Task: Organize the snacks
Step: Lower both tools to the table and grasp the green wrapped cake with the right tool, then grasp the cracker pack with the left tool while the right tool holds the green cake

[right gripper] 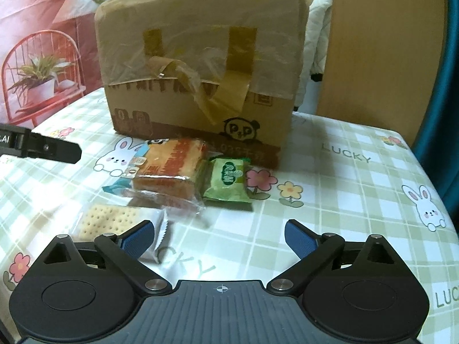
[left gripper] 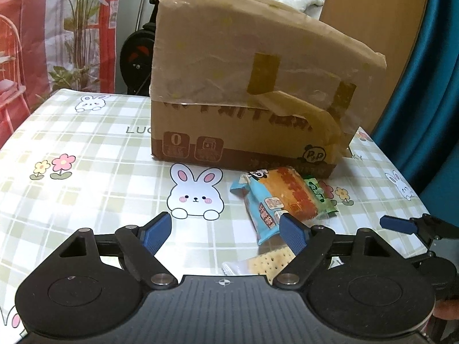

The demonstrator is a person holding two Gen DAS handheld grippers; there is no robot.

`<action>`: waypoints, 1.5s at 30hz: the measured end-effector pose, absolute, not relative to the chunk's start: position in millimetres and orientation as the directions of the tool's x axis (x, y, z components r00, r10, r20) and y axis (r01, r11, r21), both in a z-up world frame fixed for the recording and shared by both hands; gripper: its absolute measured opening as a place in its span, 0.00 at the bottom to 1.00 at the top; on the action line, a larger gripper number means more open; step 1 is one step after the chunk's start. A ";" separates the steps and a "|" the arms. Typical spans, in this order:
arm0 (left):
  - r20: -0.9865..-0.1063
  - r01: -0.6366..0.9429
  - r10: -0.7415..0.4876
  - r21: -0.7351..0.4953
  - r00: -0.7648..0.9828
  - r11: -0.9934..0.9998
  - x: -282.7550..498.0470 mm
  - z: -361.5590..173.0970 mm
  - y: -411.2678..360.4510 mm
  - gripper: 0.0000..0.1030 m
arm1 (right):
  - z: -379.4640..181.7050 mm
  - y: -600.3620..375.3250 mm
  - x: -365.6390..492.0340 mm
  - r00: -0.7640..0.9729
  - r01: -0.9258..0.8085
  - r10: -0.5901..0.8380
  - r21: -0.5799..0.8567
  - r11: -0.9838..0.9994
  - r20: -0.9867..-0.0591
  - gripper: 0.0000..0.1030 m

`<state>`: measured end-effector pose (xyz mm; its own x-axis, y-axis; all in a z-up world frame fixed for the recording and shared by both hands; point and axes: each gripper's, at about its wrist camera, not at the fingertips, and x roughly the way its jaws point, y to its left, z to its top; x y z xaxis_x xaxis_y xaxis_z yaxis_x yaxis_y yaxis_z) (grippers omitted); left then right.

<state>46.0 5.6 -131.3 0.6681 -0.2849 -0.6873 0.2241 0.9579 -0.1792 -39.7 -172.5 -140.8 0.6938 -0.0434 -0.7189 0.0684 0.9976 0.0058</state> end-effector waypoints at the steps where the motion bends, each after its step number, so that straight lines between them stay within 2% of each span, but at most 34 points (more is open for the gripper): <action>1: -0.687 0.228 -0.291 -0.184 0.666 0.956 46.4 -131.9 4.9 0.81 | -140.1 -175.0 -39.2 0.699 0.073 -0.053 -0.003 0.997 -0.713 0.88; 3: -0.682 0.242 -0.304 -0.189 0.665 0.952 48.4 -131.9 1.2 0.81 | -139.1 -182.2 -36.6 0.705 0.084 -0.072 -0.018 0.996 -0.706 0.79; 5: -0.679 0.250 -0.306 -0.183 0.667 0.951 53.1 -130.7 -4.3 0.81 | -138.6 -190.3 -30.5 0.704 0.099 -0.082 -0.017 0.995 -0.706 0.63; 8: -0.669 0.254 -0.316 -0.193 0.673 0.948 63.1 -128.3 -12.6 0.81 | -138.8 -202.2 -16.3 0.717 0.112 -0.084 -0.005 0.994 -0.692 0.53; 12: -0.664 0.255 -0.320 -0.197 0.676 0.947 76.5 -128.7 -22.5 0.81 | -147.0 -209.2 5.9 0.733 0.097 -0.054 0.025 0.995 -0.678 0.50; 19: -0.678 0.216 -0.313 -0.226 0.665 0.950 94.4 -135.3 -23.7 0.81 | -168.2 -202.1 36.7 0.714 0.019 0.017 0.044 0.999 -0.700 0.48; 24: -0.703 0.201 -0.302 -0.226 0.644 0.953 97.2 -146.7 -20.4 0.81 | -181.0 -197.7 45.8 0.694 0.033 0.021 0.061 0.998 -0.720 0.48; 26: -0.707 0.200 -0.304 -0.229 0.638 0.953 96.3 -149.5 -19.1 0.80 | -182.7 -197.0 42.9 0.703 0.036 0.018 0.061 0.997 -0.711 0.45; 28: -0.709 0.202 -0.305 -0.229 0.636 0.952 93.6 -151.3 -18.2 0.80 | -182.1 -194.9 39.9 0.700 0.035 0.007 0.044 0.998 -0.714 0.34; 45: -0.702 0.242 -0.296 -0.179 0.647 0.954 67.8 -144.8 -21.3 0.80 | -171.1 -192.9 -34.5 0.712 0.133 -0.042 0.076 0.988 -0.701 0.33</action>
